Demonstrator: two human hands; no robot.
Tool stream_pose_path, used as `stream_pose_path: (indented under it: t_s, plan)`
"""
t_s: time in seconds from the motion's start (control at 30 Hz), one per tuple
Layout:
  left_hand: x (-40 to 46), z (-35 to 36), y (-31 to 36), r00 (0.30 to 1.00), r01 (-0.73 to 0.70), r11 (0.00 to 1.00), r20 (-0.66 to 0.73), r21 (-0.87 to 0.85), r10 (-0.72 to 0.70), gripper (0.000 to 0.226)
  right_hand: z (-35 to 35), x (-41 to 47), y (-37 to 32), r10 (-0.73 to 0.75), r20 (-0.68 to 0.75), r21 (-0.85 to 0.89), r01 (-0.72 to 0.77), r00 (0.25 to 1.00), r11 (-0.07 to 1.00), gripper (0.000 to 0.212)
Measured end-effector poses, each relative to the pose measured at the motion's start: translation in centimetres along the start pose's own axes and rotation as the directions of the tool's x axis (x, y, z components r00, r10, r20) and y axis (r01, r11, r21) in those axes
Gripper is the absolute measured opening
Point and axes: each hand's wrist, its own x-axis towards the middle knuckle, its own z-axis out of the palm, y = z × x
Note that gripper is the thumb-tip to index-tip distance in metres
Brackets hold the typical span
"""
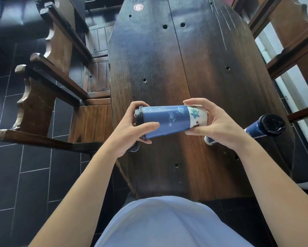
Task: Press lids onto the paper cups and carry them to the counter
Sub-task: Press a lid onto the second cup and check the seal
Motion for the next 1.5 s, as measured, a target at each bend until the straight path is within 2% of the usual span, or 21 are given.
stream_pose_path:
  t_s: [0.1,0.17,0.27,0.33,0.5,0.63,0.93,1.2,1.3,1.5]
  plan:
    - [-0.1,0.1,0.1,0.999,0.033,0.999,0.010,-0.004,-0.033,0.051,-0.1,0.0,-0.1,-0.006,-0.007,-0.014,0.006,1.000,1.000,0.063]
    - [-0.3,0.1,0.2,1.000,0.022,1.000,0.020,-0.006,-0.022,0.060,0.0,-0.1,-0.2,-0.009,-0.019,-0.017,0.008,1.000,1.000,0.061]
    - [-0.5,0.2,0.3,0.995,-0.097,0.994,0.018,0.047,0.096,0.080,0.0,-0.1,-0.2,-0.013,-0.047,-0.010,0.013,0.999,1.000,0.058]
    - [-0.5,0.2,0.3,0.988,-0.157,0.982,0.020,0.107,0.156,0.086,0.0,-0.1,-0.3,-0.001,-0.054,0.003,0.001,0.999,1.000,0.055]
    - [-0.6,0.2,0.6,0.983,-0.185,0.977,0.001,0.110,0.186,0.072,0.2,-0.1,-0.3,0.026,-0.060,0.012,-0.025,0.998,1.000,0.057]
    - [-0.6,0.3,0.7,0.988,-0.141,0.988,-0.063,0.056,0.145,0.064,0.1,-0.1,-0.1,-0.015,-0.078,0.001,0.015,0.997,1.000,0.063]
    - [-0.3,0.2,0.4,0.998,-0.058,0.998,-0.036,0.028,0.059,0.065,-0.3,0.2,0.9,-0.080,-0.015,-0.145,0.077,0.997,0.986,0.065]
    - [-0.5,0.1,0.2,0.991,-0.136,0.987,0.003,0.081,0.136,0.085,-0.2,-0.1,0.7,-0.043,-0.026,-0.097,0.040,0.999,0.994,0.057]
    - [-0.5,0.0,0.3,0.987,-0.163,0.984,0.011,0.066,0.162,0.082,-0.2,-0.2,0.7,0.007,-0.018,-0.037,-0.008,1.000,0.999,0.051]
    - [-0.5,-0.1,0.3,0.986,-0.164,0.982,-0.006,0.091,0.166,0.064,0.1,-0.6,0.5,0.031,-0.035,-0.002,-0.031,0.999,1.000,0.056]
